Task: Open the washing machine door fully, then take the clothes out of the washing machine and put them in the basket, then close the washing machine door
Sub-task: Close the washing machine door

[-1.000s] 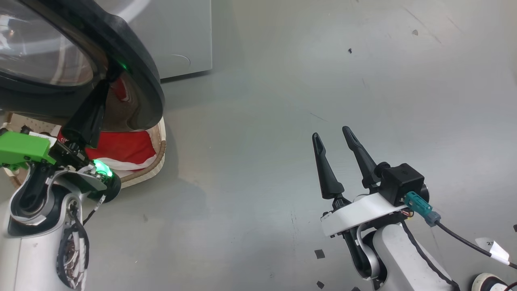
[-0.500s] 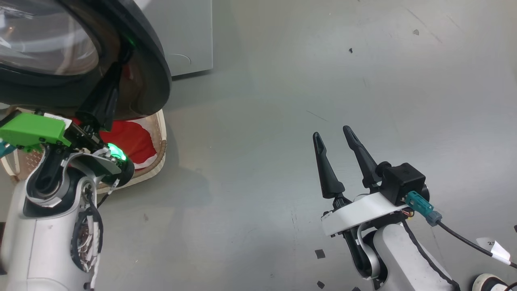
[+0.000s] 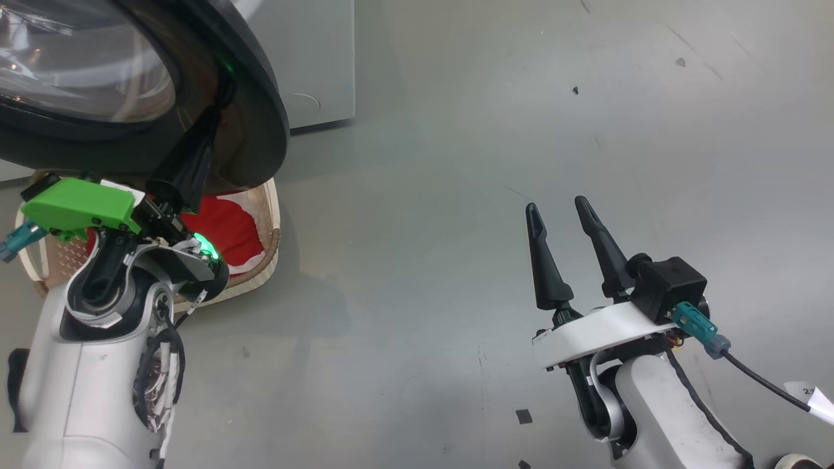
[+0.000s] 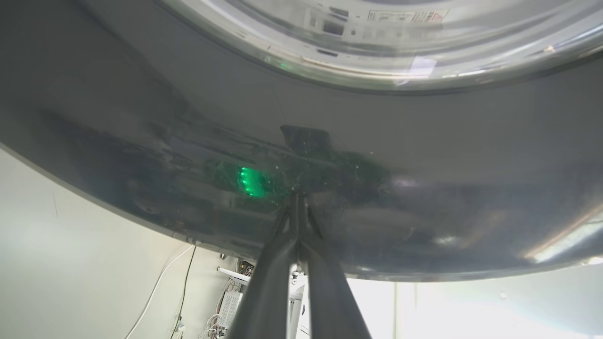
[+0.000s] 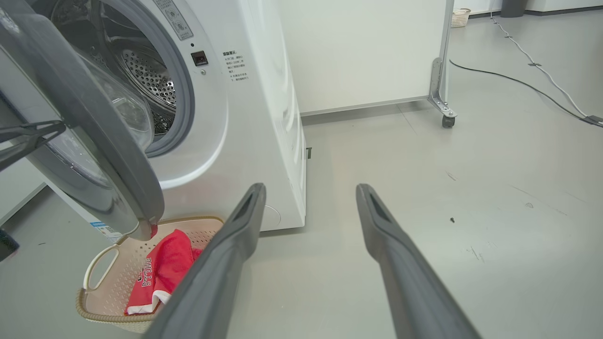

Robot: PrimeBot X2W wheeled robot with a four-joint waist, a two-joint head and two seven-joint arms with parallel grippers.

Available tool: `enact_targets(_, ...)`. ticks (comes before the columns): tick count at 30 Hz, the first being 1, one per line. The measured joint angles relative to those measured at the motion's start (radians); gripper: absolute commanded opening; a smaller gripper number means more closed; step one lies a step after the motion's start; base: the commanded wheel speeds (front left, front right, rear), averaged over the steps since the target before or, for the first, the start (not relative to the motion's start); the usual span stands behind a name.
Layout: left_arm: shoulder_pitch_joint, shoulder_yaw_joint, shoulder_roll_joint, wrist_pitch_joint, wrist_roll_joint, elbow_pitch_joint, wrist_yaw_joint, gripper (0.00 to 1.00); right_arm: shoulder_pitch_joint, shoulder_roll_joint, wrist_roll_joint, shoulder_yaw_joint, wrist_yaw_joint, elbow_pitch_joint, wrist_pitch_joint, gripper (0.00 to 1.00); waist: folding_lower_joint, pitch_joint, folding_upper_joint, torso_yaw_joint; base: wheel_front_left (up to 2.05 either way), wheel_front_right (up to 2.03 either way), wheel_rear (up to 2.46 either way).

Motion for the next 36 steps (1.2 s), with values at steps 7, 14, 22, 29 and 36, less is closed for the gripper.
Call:
enact_targets(7,0.038,-0.078,0.023,0.036,0.096,0.034,-0.031,0.0,0.01,0.001,-0.013,-0.049,0.0,0.012,0.0,1.0,0.0,-0.025,0.0,0.046,0.0,0.0,0.0)
enact_targets(14,0.112,-0.229,0.132,0.08,0.301,0.047,-0.096,0.0,0.011,0.0,-0.047,-0.116,0.0,0.021,0.0,1.0,0.0,-0.058,0.0,0.116,0.0,0.0,0.0)
enact_targets(22,0.155,-0.357,0.232,0.048,0.568,0.044,-0.137,0.0,0.052,-0.018,-0.06,-0.176,0.001,0.029,0.0,1.0,0.0,-0.103,0.0,0.212,0.0,0.0,0.0)
enact_targets(29,0.169,-0.317,0.254,-0.11,0.68,0.02,-0.145,0.0,0.062,-0.013,-0.074,-0.193,0.013,0.021,0.0,1.0,0.0,-0.141,0.0,0.297,0.0,0.0,0.0)
enact_targets(36,0.203,-0.296,0.303,-0.301,0.851,-0.007,-0.153,0.0,0.073,-0.011,-0.096,-0.193,0.032,0.014,0.0,1.0,0.0,-0.178,-0.0001,0.359,0.0,0.0,0.0)
